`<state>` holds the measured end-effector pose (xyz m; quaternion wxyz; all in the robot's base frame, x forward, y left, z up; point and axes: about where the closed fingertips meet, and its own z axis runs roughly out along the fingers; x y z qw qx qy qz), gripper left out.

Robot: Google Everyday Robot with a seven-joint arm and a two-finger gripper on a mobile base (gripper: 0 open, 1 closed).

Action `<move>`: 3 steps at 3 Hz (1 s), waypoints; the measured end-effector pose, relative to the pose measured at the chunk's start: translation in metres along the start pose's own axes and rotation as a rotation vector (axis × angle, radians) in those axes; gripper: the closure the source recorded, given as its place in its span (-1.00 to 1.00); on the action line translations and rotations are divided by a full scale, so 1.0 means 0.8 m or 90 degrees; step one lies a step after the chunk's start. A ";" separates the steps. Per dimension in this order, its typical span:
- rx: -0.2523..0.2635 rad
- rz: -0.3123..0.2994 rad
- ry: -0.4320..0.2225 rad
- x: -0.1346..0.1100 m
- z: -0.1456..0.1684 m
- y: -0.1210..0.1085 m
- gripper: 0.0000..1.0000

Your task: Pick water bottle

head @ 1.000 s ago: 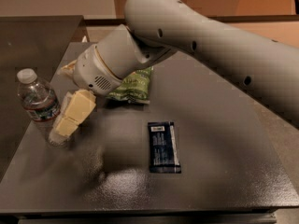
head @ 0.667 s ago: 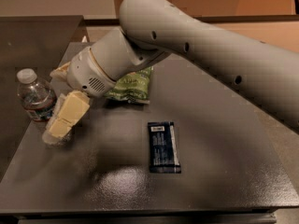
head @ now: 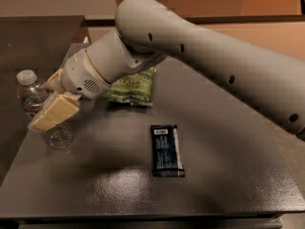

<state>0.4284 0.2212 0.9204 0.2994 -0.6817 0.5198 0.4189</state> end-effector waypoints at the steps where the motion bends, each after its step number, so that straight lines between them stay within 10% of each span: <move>1: -0.001 0.000 -0.008 -0.004 -0.003 -0.002 0.31; 3: 0.021 -0.003 -0.019 -0.020 -0.063 -0.020 1.00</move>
Offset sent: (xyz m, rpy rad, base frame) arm 0.0243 -0.0267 0.0301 0.0262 -0.0102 -0.0325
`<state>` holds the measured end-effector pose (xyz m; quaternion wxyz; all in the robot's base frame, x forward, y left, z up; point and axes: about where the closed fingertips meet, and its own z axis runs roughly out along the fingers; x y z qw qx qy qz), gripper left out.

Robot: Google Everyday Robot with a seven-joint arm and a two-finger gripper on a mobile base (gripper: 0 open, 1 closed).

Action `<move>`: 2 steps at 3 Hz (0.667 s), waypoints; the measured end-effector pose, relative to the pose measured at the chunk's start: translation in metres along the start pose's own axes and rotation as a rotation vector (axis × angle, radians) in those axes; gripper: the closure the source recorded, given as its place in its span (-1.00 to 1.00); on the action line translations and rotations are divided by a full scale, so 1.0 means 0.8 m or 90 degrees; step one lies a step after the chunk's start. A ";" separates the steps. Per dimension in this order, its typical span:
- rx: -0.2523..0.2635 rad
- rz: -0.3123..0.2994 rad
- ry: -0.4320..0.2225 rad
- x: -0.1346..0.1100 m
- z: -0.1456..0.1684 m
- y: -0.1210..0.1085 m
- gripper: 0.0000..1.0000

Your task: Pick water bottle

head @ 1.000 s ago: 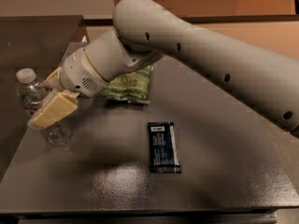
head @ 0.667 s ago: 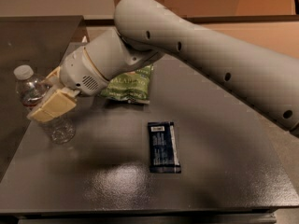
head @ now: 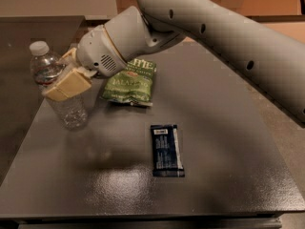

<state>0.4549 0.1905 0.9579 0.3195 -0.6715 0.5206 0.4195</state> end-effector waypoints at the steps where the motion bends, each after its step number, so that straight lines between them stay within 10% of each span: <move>1: 0.012 0.008 -0.003 -0.006 -0.039 -0.019 1.00; 2: 0.013 0.005 -0.001 -0.018 -0.074 -0.033 1.00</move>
Offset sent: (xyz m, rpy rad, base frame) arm 0.0600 -0.0628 0.0667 0.0041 -0.0088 -0.0316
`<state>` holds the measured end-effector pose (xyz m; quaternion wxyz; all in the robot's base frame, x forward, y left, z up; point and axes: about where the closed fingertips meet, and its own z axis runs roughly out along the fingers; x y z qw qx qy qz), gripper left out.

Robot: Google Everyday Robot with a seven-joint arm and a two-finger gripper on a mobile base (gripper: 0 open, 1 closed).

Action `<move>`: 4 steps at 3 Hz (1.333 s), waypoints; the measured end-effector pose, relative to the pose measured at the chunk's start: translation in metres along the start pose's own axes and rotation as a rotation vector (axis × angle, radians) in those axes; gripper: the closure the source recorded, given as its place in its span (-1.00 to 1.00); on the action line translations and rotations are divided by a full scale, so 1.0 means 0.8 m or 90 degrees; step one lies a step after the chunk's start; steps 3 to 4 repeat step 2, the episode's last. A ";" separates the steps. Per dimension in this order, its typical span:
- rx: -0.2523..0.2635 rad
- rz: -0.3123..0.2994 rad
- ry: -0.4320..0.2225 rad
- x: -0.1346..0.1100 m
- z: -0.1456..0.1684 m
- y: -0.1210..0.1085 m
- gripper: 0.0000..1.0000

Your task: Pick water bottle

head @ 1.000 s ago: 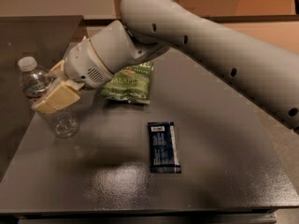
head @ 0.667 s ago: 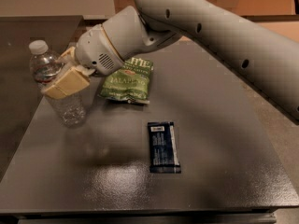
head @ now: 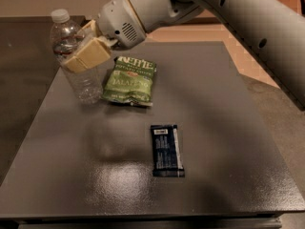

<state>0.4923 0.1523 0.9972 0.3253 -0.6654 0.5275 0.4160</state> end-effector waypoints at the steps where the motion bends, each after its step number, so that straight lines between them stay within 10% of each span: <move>1: -0.012 -0.014 0.009 -0.018 -0.043 -0.013 1.00; 4: -0.013 -0.014 0.009 -0.019 -0.043 -0.013 1.00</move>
Offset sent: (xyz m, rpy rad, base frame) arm 0.0246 -0.0354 0.0372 -0.0168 -0.0188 0.0354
